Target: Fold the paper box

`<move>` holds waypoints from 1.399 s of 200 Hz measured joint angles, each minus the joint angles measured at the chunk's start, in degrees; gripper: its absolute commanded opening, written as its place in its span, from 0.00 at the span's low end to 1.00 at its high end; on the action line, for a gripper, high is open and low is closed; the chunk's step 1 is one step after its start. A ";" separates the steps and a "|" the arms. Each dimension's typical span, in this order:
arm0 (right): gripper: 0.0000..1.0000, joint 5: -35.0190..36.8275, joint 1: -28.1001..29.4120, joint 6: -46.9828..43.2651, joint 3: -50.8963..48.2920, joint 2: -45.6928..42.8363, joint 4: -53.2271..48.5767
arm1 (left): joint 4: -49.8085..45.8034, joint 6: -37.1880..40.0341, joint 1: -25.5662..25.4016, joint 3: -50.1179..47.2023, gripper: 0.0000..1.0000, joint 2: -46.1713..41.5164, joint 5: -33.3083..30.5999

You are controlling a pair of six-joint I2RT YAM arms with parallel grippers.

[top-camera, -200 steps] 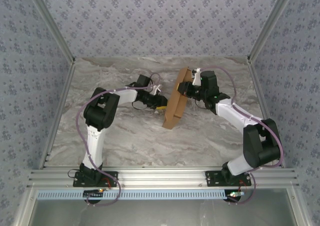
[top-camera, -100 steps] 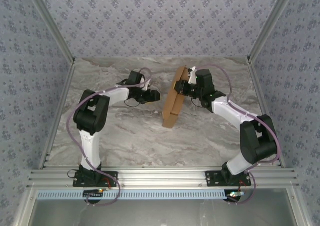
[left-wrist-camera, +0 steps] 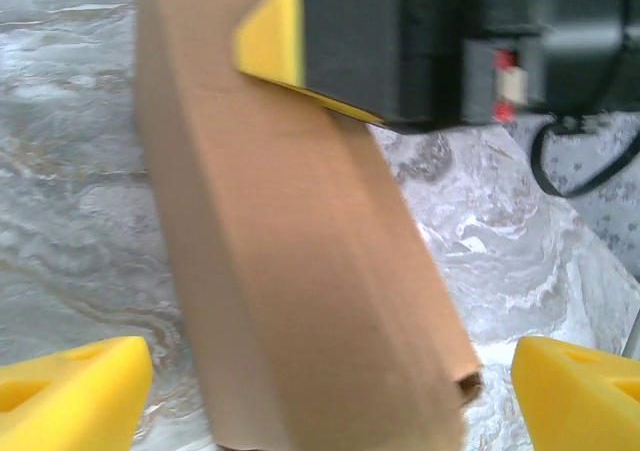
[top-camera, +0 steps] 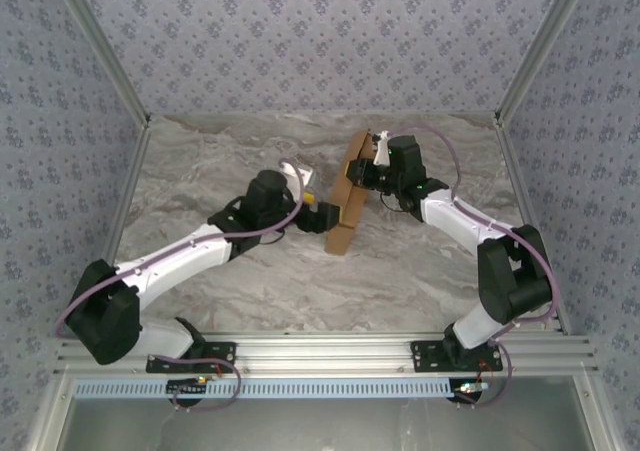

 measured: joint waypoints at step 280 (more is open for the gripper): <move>0.16 1.62 -0.17 -1.16 1.07 0.72 0.39 | -9.94 5.44 -8.50 15.28 0.71 15.82 -16.70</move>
